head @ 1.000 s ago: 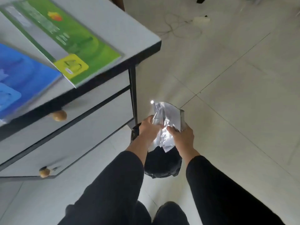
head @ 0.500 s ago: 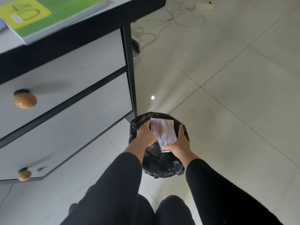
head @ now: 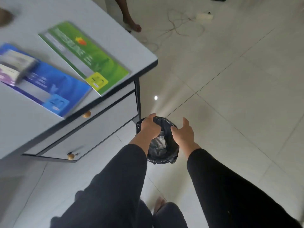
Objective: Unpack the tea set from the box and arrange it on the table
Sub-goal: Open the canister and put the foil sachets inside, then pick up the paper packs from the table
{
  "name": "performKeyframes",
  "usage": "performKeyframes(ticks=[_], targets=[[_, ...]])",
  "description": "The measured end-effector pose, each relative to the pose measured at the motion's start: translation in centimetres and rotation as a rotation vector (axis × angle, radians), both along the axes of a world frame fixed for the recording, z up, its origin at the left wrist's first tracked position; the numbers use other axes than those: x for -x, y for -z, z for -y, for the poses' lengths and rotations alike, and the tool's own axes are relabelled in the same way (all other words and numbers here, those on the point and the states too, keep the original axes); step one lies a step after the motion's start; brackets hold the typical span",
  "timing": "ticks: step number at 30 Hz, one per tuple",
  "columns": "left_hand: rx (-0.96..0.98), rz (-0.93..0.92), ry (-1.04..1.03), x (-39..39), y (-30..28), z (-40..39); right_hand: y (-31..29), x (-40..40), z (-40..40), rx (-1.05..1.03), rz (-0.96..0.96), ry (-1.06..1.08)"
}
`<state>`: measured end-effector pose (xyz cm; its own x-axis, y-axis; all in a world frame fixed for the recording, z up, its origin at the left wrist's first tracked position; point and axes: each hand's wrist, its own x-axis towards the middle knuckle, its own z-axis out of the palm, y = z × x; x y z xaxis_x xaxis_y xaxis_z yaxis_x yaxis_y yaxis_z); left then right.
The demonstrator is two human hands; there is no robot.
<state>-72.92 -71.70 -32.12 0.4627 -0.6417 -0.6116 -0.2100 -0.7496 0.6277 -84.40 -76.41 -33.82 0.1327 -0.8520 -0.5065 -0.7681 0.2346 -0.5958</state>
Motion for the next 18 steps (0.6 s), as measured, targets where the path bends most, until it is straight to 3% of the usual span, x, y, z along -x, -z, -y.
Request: performKeyframes(ticks=[6, 10, 18], targets=[[0.071, 0.102, 0.037, -0.4, -16.1, 0.8, -16.3, -1.7, 0.0, 0.091, 0.075, -0.044], [0.180, 0.173, -0.064, -2.3, -24.6, 0.0, -24.4, -4.2, 0.1, 0.147, 0.127, -0.110], [0.199, 0.220, -0.322, -9.8, -29.7, -6.5, -30.3, -11.7, -3.6, 0.163, 0.146, -0.348]])
